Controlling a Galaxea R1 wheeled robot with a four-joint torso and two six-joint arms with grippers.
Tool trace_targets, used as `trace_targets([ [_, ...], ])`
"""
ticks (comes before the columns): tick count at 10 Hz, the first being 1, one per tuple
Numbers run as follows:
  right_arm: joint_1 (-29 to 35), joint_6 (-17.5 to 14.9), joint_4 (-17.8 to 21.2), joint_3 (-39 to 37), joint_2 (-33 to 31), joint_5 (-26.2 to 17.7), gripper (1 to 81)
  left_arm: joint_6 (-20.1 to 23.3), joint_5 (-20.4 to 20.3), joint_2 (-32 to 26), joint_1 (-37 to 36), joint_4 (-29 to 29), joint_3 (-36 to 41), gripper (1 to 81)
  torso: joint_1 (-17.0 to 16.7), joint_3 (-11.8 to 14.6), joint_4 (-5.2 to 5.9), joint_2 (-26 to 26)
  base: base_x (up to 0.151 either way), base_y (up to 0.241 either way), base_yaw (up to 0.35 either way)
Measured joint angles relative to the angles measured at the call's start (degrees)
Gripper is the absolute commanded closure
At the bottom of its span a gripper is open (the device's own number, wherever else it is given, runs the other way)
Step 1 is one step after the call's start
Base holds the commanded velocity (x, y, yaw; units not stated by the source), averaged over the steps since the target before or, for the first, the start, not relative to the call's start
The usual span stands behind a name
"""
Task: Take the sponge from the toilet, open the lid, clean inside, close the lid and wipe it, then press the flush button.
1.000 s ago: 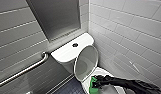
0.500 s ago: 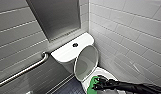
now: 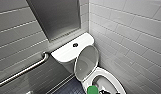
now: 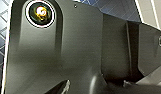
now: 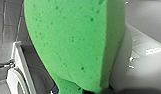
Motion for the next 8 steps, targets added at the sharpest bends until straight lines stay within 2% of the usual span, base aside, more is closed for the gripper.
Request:
trace_targets([
  [3, -1.7, 0.0, -0.2, 5.4, -6.7, -0.9, 81.1, 0.0, 0.0, 0.3, -0.2, 0.0, 0.0, 1.0, 0.0, 0.0, 0.00, 0.0, 0.000, 0.000, 0.000],
  [5, -1.8, 1.0, -0.4, 10.7, -13.2, -2.0, 81.1, 0.1, 0.0, 0.3, -0.1, 0.0, 0.0, 1.0, 0.0, 0.0, 0.00, 0.0, 0.000, 0.000, 0.000],
  [8, -1.7, 2.4, -0.5, 17.2, -19.0, -2.3, 81.1, 0.1, 0.0, 0.3, -0.1, 0.0, 0.0, 1.0, 0.0, 0.0, 0.02, 0.0, 0.000, 0.000, 0.000],
])
